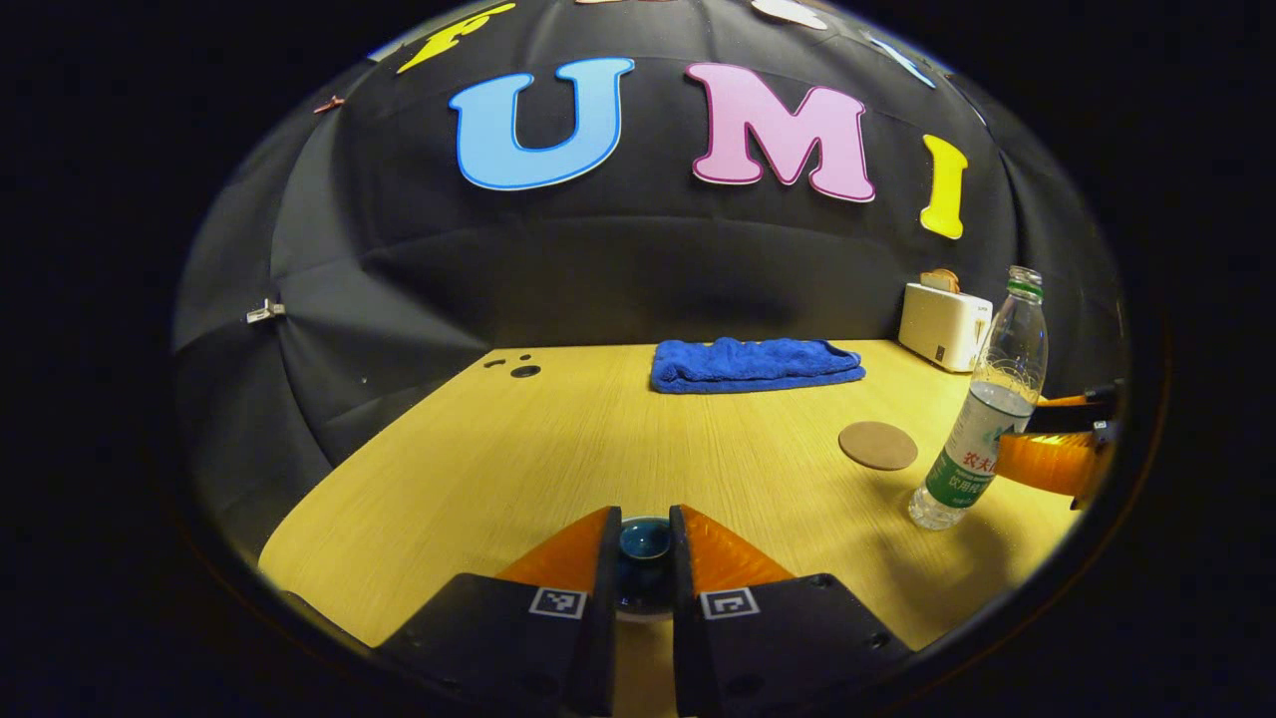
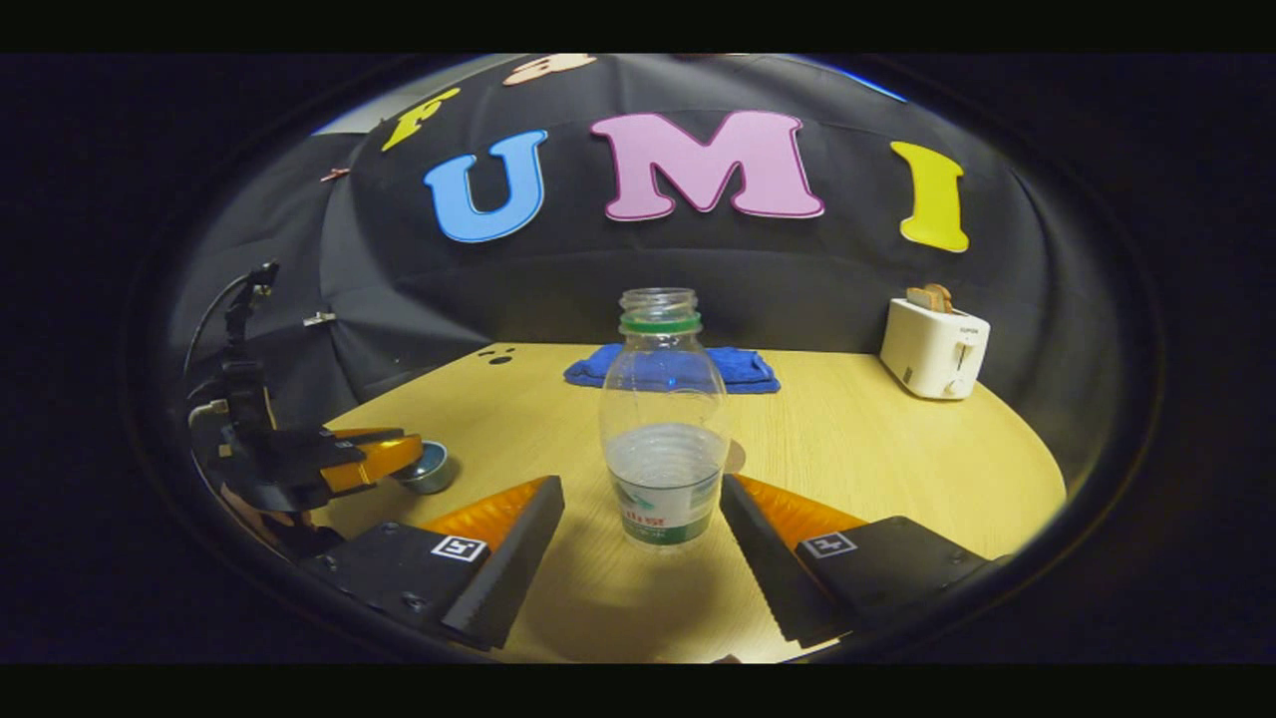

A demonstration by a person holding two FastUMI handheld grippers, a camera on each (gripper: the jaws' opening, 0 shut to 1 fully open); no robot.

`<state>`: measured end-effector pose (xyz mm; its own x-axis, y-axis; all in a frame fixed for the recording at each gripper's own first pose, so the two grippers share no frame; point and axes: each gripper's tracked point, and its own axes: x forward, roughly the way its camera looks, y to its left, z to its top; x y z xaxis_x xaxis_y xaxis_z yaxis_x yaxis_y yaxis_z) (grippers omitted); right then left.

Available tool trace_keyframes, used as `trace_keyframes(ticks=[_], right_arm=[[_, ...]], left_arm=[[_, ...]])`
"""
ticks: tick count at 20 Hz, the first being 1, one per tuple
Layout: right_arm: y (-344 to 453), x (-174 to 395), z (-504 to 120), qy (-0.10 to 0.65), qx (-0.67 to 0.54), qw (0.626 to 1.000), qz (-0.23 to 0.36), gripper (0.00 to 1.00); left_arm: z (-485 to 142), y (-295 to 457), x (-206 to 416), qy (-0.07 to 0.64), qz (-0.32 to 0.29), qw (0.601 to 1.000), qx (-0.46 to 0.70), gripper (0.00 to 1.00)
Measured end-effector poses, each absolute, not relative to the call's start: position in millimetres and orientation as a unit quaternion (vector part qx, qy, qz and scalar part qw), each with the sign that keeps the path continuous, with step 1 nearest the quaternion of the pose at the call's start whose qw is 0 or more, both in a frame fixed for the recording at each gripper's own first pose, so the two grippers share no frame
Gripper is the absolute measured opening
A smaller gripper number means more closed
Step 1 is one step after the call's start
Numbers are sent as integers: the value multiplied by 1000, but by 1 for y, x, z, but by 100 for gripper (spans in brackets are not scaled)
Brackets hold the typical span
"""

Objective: Open the teacup lid with one hand, grasp the water bottle and pour water into the teacup with the other hand; after pouring, place the water bottle on the coaster and then close the teacup lid.

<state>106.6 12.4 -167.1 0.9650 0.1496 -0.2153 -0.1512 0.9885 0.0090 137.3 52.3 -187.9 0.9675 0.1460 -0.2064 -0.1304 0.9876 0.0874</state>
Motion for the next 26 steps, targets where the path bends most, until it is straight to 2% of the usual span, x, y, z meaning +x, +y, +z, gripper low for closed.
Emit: trace_keyframes(ticks=[4,9,10,11,13,14,15,17,18,20,21,22,23,24,26], right_arm=[[14,122,-172,102,3,993,65,99],[11,143,-177,96,10,994,52,100],[10,146,-175,91,10,995,49,99],[9,150,-175,88,11,995,48,100],[10,153,-178,88,14,995,49,99],[10,155,-178,88,13,995,48,99],[8,157,-178,86,13,995,47,100],[9,159,-176,80,14,996,48,99],[9,159,-174,76,13,996,48,99],[9,160,-171,71,12,996,49,96],[9,160,-170,69,10,996,48,91],[9,160,-167,64,7,997,47,81],[9,160,-166,61,4,997,47,76],[9,160,-162,53,-1,998,46,82],[11,162,-160,48,-13,997,51,82]], left_arm=[[-173,52,137,94,67,993,17,27],[-182,59,128,109,79,991,12,27],[-185,61,126,112,82,990,11,23],[-187,62,125,115,85,990,10,27],[-191,66,121,119,90,989,7,27],[-191,67,121,118,92,989,6,23],[-191,67,120,118,93,989,6,27],[-191,67,120,117,93,989,6,27],[-191,67,120,117,91,989,5,23],[-190,67,120,115,90,989,6,23],[-189,68,120,113,90,989,6,27],[-188,69,121,113,91,989,6,23],[-188,70,121,113,92,989,5,23],[-188,71,120,113,92,989,3,27],[-188,72,119,113,92,989,5,23]])
